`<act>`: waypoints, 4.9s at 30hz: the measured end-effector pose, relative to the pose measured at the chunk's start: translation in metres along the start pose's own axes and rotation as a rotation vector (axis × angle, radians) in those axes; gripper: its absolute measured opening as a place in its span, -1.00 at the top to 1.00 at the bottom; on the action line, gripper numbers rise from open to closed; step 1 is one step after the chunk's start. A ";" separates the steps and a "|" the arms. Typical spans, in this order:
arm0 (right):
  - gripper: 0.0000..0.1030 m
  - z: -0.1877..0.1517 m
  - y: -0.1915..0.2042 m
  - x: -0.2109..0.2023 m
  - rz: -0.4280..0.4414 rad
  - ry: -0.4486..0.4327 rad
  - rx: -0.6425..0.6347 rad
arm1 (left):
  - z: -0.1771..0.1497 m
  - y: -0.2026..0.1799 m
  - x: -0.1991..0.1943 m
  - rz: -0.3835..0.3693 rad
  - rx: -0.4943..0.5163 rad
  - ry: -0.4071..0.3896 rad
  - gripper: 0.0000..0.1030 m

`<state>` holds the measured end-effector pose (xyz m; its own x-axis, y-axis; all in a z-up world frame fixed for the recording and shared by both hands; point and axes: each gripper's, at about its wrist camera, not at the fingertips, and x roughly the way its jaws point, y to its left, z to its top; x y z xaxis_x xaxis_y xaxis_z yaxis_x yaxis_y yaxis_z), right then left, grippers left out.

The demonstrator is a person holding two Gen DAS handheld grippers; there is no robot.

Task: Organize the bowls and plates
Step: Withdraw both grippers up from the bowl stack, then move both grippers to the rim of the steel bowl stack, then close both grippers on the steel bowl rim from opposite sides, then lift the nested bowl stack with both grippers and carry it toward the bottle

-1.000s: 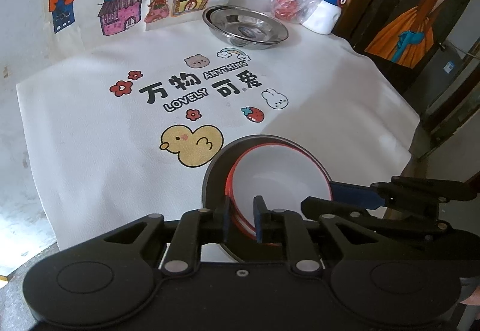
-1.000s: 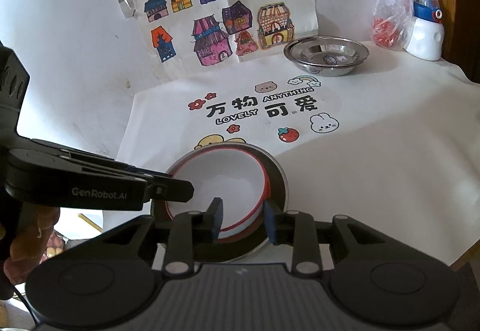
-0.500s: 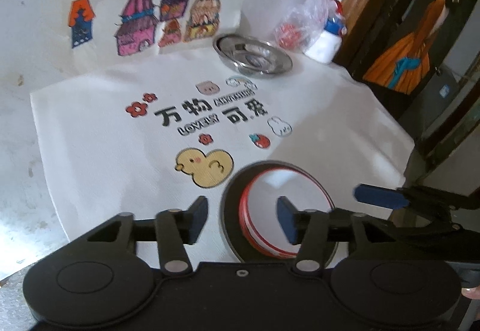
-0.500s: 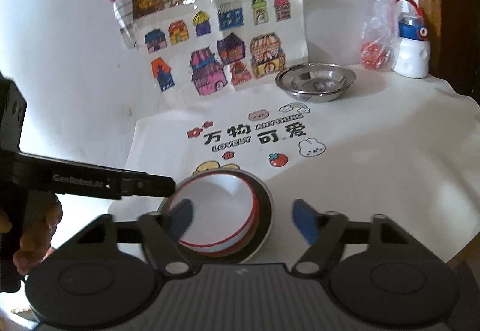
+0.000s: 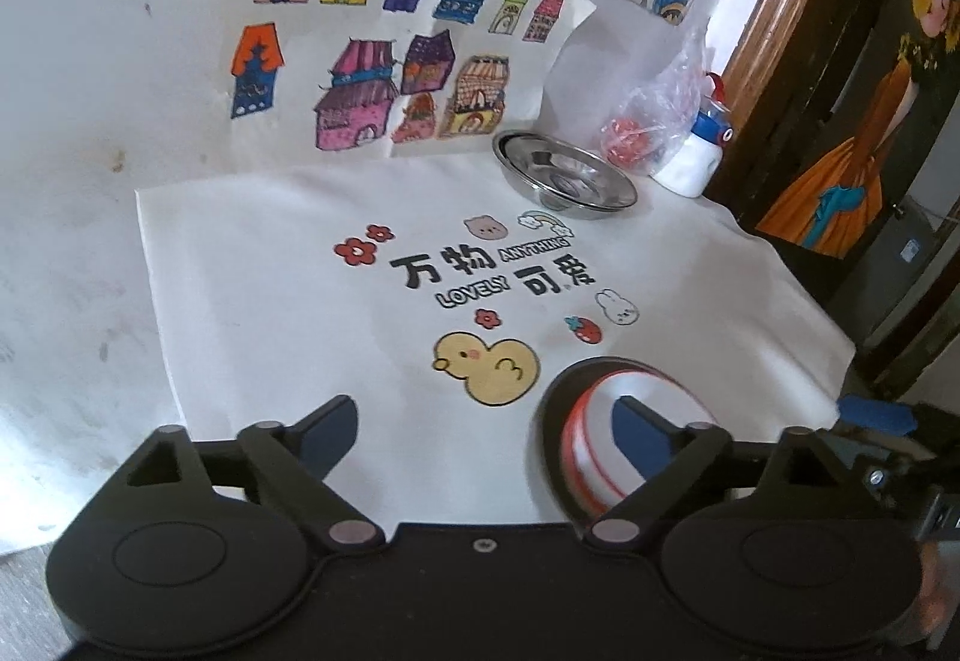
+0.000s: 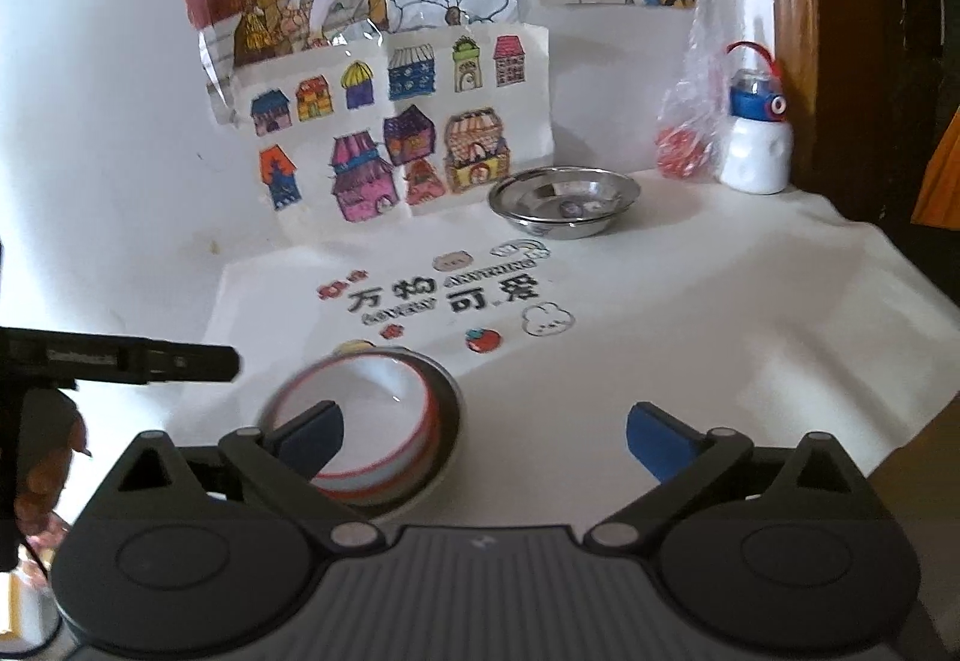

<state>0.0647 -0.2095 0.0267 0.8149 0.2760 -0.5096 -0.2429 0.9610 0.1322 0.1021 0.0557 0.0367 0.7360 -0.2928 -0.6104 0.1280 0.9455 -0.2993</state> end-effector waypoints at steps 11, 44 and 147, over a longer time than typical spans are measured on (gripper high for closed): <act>-0.99 -0.013 0.004 0.024 -0.072 0.080 -0.006 | -0.022 0.001 0.011 0.012 0.056 0.029 -0.97; -0.99 -0.016 0.002 0.043 -0.144 0.107 0.029 | -0.025 -0.002 0.037 0.036 0.080 0.087 -0.89; 0.70 0.017 -0.012 0.083 -0.026 0.057 0.243 | 0.009 -0.029 0.074 -0.053 -0.026 0.064 0.82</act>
<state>0.1442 -0.1983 -0.0023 0.7867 0.2569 -0.5614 -0.0831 0.9451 0.3161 0.1594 0.0082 0.0067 0.6848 -0.3516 -0.6383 0.1481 0.9248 -0.3505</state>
